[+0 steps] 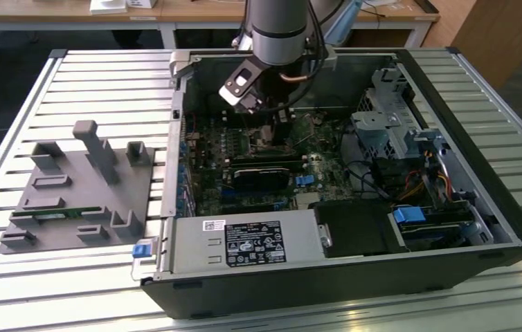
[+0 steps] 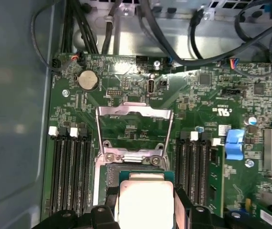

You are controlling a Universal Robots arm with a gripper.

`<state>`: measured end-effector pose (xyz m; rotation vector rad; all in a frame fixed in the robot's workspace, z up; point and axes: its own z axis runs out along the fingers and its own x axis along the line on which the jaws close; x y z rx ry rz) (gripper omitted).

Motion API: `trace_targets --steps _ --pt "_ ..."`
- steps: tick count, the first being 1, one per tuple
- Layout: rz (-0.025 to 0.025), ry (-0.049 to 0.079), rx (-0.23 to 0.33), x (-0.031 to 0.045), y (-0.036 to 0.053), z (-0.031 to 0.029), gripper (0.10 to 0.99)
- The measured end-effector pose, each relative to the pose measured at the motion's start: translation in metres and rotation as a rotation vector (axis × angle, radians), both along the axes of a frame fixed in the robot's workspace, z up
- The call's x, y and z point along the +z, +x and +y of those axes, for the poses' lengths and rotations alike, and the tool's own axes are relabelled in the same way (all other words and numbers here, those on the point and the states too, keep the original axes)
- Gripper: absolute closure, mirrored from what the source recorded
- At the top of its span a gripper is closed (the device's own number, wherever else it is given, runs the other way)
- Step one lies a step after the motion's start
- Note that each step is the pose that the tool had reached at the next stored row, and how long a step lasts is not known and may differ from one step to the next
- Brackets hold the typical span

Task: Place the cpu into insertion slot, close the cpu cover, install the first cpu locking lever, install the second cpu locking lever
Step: 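Place the cpu into insertion slot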

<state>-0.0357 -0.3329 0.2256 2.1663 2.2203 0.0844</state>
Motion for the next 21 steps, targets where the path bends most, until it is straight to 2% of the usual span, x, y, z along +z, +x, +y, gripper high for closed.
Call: trace_targets --steps 9,16,21 --pt "0.0011 0.0 0.0 -0.0076 -0.001 0.0045 0.545" --pt "0.0015 0.0 -0.005 -0.0163 -0.0039 0.0064 0.545" --pt "0.0039 0.0 -0.007 -0.0215 -0.0039 0.0113 0.545"
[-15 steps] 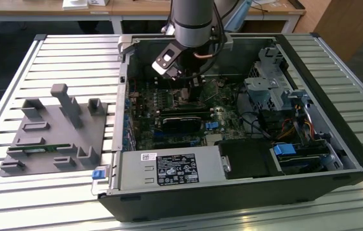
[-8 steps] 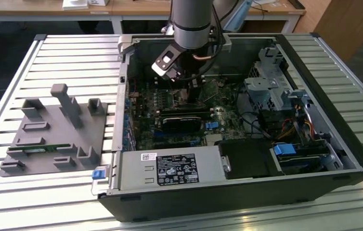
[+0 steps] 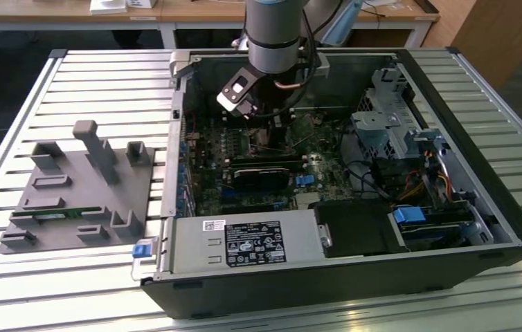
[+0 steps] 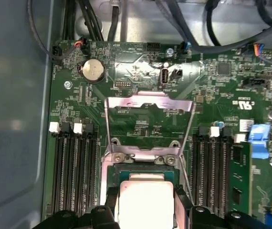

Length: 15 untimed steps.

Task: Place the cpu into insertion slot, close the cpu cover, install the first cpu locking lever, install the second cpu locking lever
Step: 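Place the cpu into insertion slot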

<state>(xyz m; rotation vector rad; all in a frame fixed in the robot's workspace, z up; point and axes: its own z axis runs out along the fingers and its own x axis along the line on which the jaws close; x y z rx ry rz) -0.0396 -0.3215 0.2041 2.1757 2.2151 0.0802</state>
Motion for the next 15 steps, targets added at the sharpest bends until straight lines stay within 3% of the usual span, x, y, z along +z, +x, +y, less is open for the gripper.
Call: trace_targets --steps 15 --pt "0.0025 0.0 -0.008 -0.0076 0.0 0.0007 0.545"
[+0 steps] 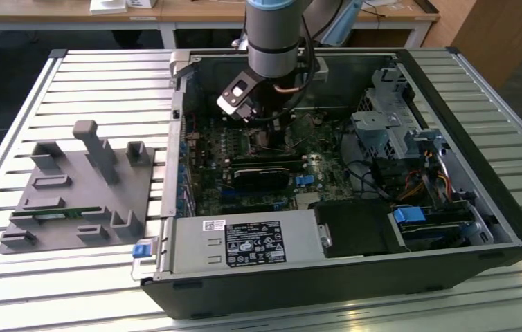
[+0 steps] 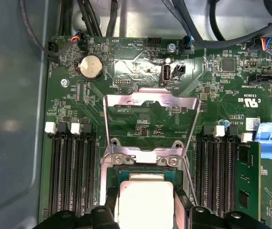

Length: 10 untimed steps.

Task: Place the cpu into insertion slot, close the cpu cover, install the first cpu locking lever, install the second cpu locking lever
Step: 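Place the cpu into insertion slot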

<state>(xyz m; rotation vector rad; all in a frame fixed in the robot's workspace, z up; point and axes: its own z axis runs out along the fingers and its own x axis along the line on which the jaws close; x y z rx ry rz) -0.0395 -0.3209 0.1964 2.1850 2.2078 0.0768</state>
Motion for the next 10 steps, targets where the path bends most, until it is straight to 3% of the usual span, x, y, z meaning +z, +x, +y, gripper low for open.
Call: trace_targets --steps 10 --pt "0.0023 0.0 0.0 -0.004 0.0006 0.0001 0.545"
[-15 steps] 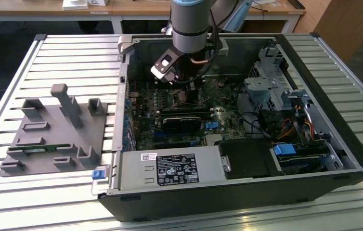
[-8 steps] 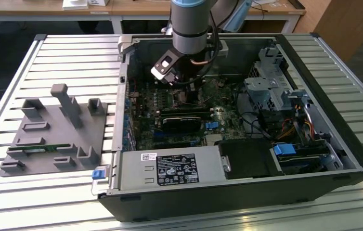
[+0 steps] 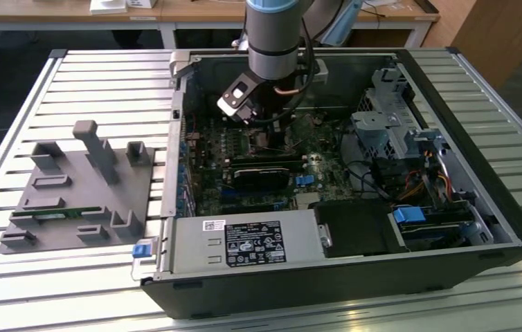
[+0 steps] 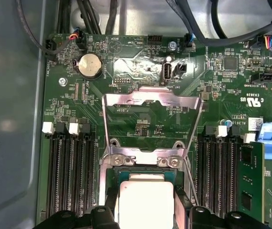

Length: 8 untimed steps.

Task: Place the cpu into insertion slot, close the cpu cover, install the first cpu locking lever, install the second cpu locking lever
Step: 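Place the cpu into insertion slot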

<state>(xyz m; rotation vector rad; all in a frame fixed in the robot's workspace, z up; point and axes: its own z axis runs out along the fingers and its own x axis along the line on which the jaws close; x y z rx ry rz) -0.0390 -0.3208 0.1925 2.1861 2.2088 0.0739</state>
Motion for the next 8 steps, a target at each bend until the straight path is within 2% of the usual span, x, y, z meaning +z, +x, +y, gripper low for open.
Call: trace_targets --steps 8 --pt "-0.0006 0.001 0.0 -0.0003 0.0001 0.0001 0.545"
